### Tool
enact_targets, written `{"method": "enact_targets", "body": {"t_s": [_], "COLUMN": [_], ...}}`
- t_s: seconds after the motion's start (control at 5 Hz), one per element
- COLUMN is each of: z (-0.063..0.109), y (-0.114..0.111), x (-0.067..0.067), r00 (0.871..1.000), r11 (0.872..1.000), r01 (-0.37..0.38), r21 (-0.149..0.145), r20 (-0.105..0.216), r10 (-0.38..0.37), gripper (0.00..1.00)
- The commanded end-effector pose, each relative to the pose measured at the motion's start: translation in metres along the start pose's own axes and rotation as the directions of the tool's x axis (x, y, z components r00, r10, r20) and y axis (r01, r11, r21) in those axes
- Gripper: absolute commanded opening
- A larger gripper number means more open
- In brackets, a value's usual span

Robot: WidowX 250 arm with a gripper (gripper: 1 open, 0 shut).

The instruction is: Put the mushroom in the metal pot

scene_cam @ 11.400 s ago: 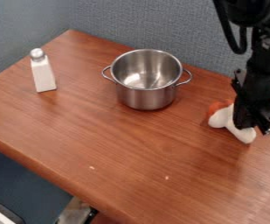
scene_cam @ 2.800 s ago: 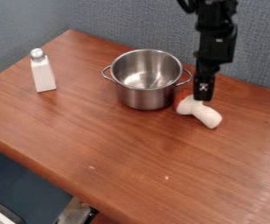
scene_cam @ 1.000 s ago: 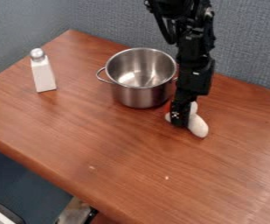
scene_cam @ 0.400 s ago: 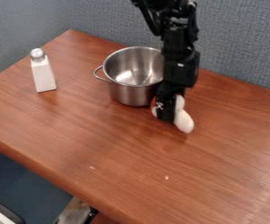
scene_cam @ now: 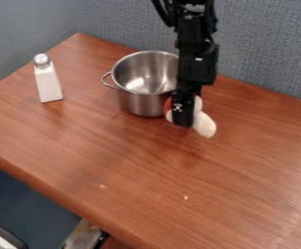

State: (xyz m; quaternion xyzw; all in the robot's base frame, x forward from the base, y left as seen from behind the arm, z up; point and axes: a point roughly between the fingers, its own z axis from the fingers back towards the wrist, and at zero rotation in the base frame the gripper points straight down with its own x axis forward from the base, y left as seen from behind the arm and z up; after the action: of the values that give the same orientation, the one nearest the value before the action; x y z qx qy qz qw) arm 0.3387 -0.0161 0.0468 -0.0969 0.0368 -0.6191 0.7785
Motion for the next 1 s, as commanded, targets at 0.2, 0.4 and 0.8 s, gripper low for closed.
{"method": "enact_targets", "body": {"t_s": [0.2,0.4,0.8], "z": [0.029,0.035,0.021], "y": [-0.024,-0.03,-0.005], "x": [0.027,0.029,0.016], "r00": [0.981,0.965,0.975], "r11": [0.98,0.965,0.972], "r01": [0.19,0.259,0.219], "r21": [0.061,0.05,0.084], "r20": [0.035,0.036,0.009], "r10": [-0.193,-0.261,-0.221], "gripper": [0.0,0.0,1.0]}}
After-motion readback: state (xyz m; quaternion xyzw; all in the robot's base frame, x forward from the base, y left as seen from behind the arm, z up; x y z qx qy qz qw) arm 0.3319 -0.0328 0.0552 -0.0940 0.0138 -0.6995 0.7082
